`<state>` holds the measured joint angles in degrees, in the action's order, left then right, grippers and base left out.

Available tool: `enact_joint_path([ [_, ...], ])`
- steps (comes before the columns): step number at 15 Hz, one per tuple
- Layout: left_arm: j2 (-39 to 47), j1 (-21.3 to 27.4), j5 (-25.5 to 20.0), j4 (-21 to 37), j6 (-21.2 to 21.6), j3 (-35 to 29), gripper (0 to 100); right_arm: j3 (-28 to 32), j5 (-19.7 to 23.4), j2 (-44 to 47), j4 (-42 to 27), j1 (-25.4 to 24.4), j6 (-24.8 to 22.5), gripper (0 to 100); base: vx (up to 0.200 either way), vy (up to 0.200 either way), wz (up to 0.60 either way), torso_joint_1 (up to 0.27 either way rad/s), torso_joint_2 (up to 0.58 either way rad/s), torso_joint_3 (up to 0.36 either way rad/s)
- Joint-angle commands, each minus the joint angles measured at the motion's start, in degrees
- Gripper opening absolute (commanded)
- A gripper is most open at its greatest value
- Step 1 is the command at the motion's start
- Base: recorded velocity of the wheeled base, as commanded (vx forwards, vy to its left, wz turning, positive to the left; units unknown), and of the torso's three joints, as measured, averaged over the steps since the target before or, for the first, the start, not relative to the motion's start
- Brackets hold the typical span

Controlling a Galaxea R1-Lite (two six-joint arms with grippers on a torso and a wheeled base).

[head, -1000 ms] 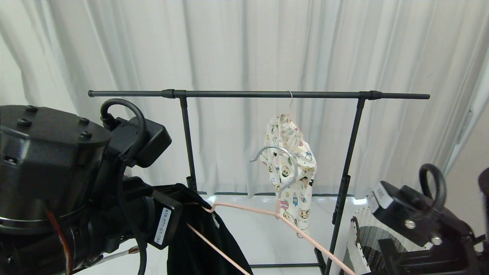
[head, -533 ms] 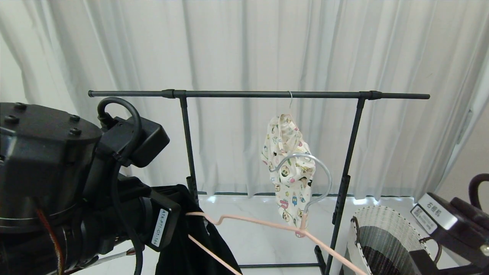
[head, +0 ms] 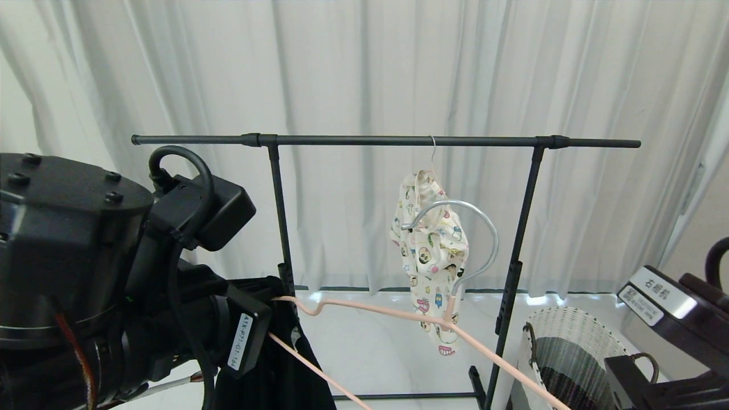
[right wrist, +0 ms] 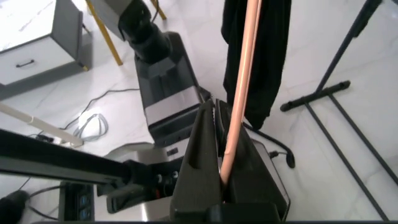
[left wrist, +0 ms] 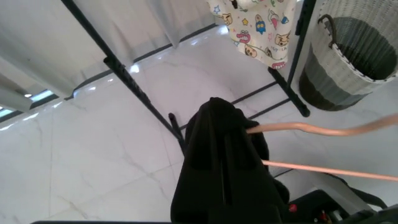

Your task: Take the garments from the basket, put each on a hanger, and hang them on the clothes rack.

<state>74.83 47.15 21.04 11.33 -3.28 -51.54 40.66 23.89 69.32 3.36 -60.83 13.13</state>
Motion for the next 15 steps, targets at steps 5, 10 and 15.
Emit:
enact_joint_path([
  [5, -0.56, 2.59, -3.02, 0.01, -0.32, -3.13, 0, 5.31, 2.56, 9.96, 2.70, -0.08, -1.62, 0, 0.000, 0.000, 0.00, 0.000, 0.00, 0.000],
  [10, -0.12, 3.30, -4.96, -4.38, -0.50, -4.53, 0, 8.12, 2.30, 16.29, 8.50, -0.08, -1.26, 0, 0.000, 0.000, 0.00, 0.000, 0.00, 0.000],
  [15, 1.02, 5.32, -4.87, -7.37, -0.59, -6.47, 0, 8.83, 2.03, 20.33, 10.52, -0.34, -1.18, 0, 0.000, 0.000, 0.00, 0.000, 0.00, 0.000],
])
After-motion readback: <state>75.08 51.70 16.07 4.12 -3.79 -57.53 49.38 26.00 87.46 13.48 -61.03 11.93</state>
